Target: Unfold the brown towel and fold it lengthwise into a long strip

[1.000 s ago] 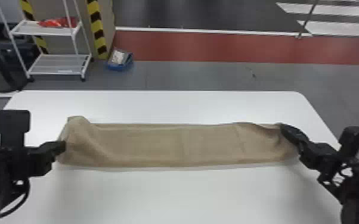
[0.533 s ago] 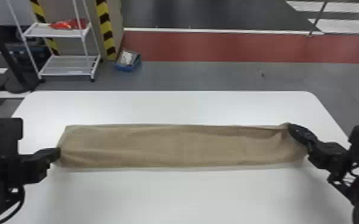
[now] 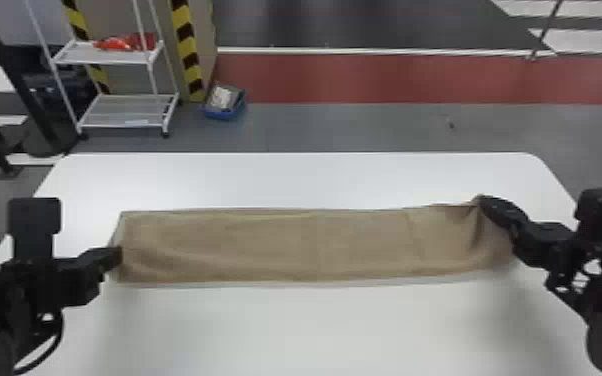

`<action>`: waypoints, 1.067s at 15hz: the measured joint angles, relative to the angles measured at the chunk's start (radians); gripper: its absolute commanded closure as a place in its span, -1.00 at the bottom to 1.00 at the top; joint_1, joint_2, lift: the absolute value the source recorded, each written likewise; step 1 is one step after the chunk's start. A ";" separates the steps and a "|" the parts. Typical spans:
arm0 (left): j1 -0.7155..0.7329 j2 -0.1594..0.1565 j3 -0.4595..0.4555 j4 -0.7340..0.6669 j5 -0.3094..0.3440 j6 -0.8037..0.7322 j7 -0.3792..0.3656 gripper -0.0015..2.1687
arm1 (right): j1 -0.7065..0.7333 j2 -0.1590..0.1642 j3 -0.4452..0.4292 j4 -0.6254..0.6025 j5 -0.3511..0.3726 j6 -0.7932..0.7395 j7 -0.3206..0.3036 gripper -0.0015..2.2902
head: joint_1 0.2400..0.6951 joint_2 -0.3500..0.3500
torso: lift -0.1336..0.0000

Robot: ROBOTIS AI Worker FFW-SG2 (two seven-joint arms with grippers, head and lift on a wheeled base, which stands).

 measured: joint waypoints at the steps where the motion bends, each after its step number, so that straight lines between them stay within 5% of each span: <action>1: 0.000 0.000 0.000 0.000 0.000 0.000 -0.001 0.06 | -0.001 0.001 0.000 -0.001 0.007 0.003 -0.006 -0.23 | 1.00 -0.05 | -0.84; 3: 0.003 0.000 0.003 -0.005 0.001 -0.003 -0.002 -0.83 | -0.001 0.001 -0.006 -0.002 0.011 0.000 -0.011 -0.93 | 1.00 -0.05 | -0.84; 4: 0.008 0.000 0.005 -0.013 0.001 -0.006 -0.003 -0.99 | -0.001 0.001 -0.010 -0.003 0.011 -0.004 -0.011 -1.00 | 1.00 -0.06 | -0.84; 16: 0.091 -0.006 0.105 -0.121 0.014 -0.078 0.009 -0.97 | 0.099 -0.020 -0.073 -0.200 0.013 0.052 -0.002 -0.94 | 1.00 -0.01 | -0.84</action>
